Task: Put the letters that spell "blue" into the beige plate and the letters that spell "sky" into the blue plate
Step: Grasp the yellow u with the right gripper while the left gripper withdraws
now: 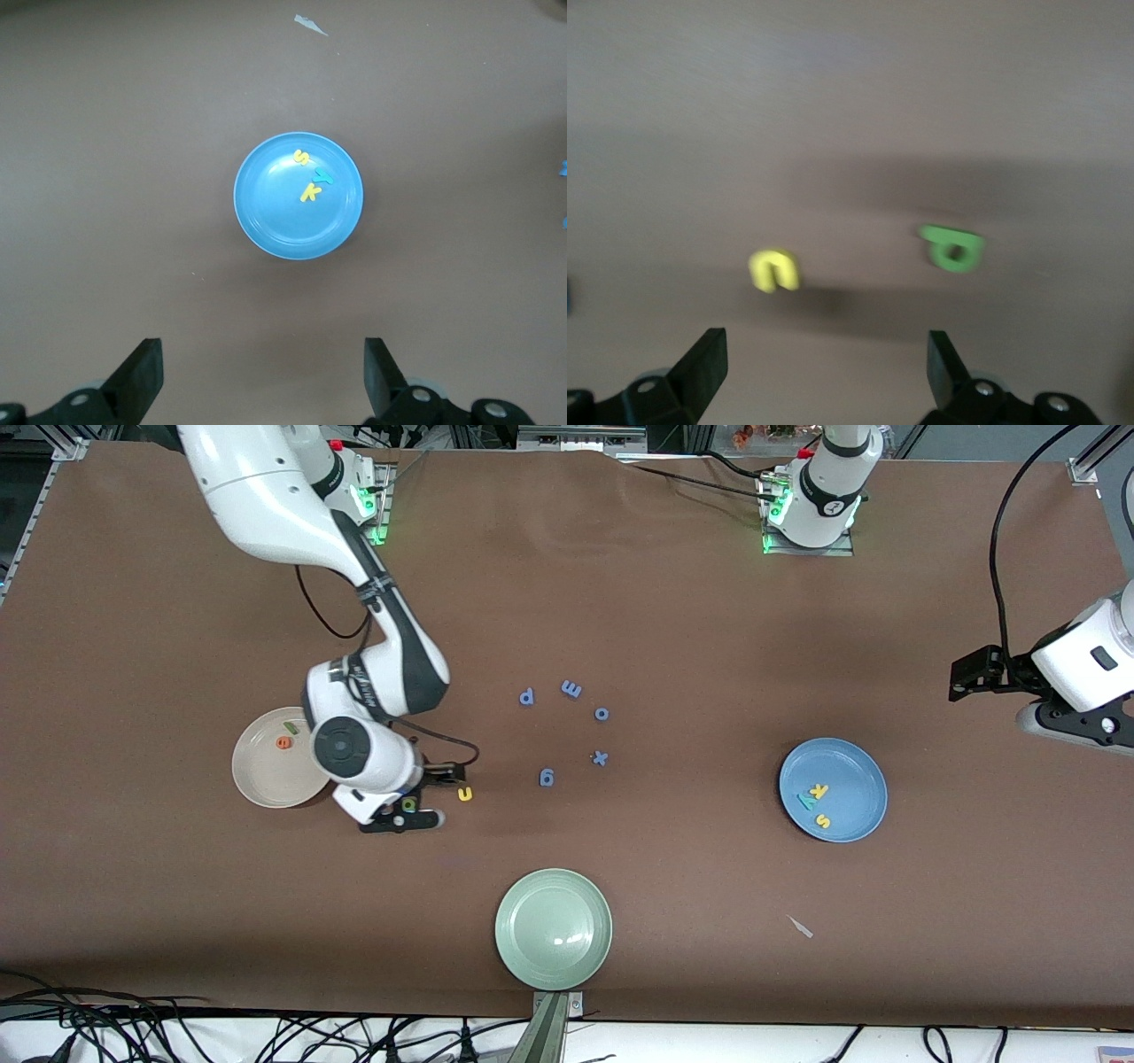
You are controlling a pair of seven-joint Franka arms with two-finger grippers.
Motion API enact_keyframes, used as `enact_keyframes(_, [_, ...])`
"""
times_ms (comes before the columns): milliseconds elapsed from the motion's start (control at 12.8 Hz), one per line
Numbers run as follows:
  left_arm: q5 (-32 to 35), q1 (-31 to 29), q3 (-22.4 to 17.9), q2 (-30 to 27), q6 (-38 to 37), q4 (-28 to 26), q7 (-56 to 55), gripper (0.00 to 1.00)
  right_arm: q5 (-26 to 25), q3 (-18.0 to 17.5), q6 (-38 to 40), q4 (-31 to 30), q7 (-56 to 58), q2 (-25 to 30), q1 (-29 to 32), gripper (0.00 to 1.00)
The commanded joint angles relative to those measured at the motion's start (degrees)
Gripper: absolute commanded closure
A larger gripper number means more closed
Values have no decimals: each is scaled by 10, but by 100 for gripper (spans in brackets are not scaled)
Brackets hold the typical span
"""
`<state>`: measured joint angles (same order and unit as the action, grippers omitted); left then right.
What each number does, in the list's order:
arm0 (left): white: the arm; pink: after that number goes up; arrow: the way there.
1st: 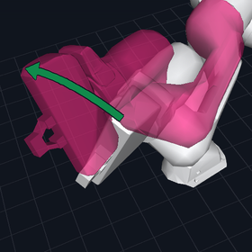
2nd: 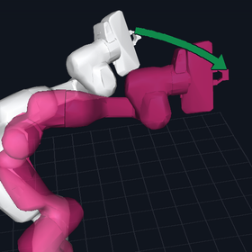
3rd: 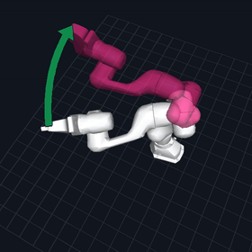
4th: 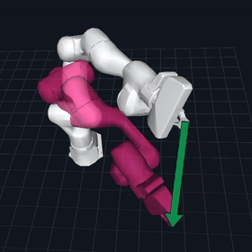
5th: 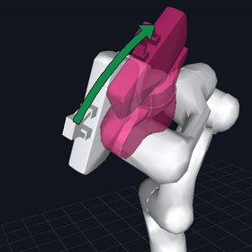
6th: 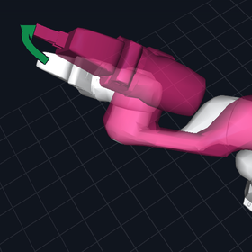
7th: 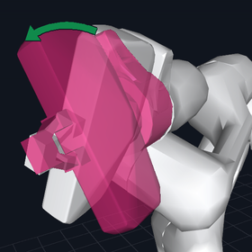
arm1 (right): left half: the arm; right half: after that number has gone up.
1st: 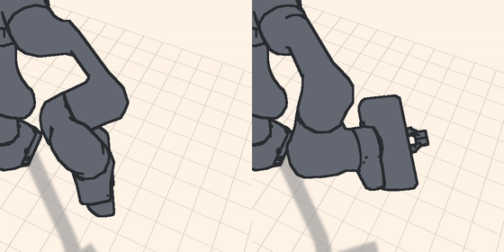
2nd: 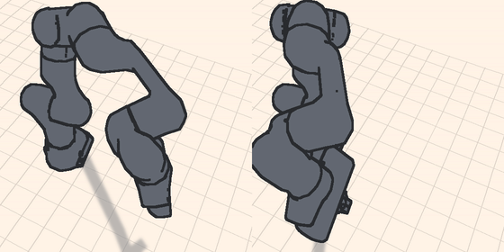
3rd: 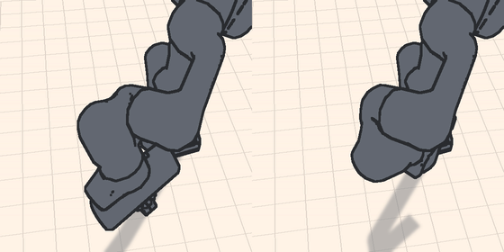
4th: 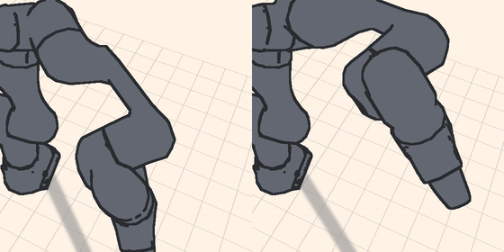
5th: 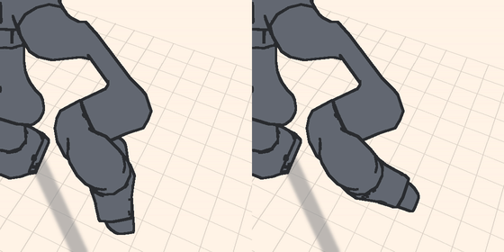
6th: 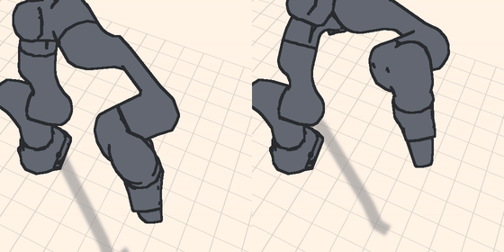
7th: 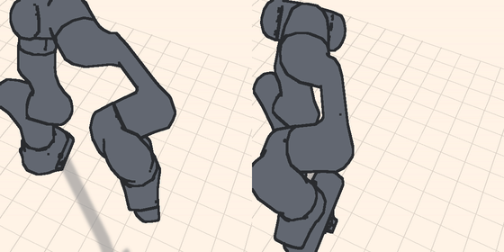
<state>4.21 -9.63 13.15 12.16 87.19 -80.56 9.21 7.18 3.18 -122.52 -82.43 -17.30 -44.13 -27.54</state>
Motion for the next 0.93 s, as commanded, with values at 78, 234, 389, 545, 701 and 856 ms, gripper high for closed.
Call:
enact_keyframes(78, [-13,6,11,-53,3,-58,-35,0,8,-17,-41,44,-23,-43,-7,0])
enact_keyframes(234, [-12,6,16,-53,3,-56,-37,0,9,-20,-59,44,-24,-52,-8,0])
enact_keyframes(389, [-17,1,12,-55,7,-61,-34,0,9,-21,-60,39,-19,-55,-7,0])
enact_keyframes(545, [-23,6,11,-71,9,-76,-37,0,9,-21,-67,38,-19,-61,-8,3])
enact_keyframes(701, [-24,35,-23,-97,34,-112,-40,0,9,-21,-67,35,-19,-68,-8,13])
enact_keyframes(856, [-24,98,-70,-131,65,-159,-68,0,9,-21,-66,32,-17,-68,-7,28])
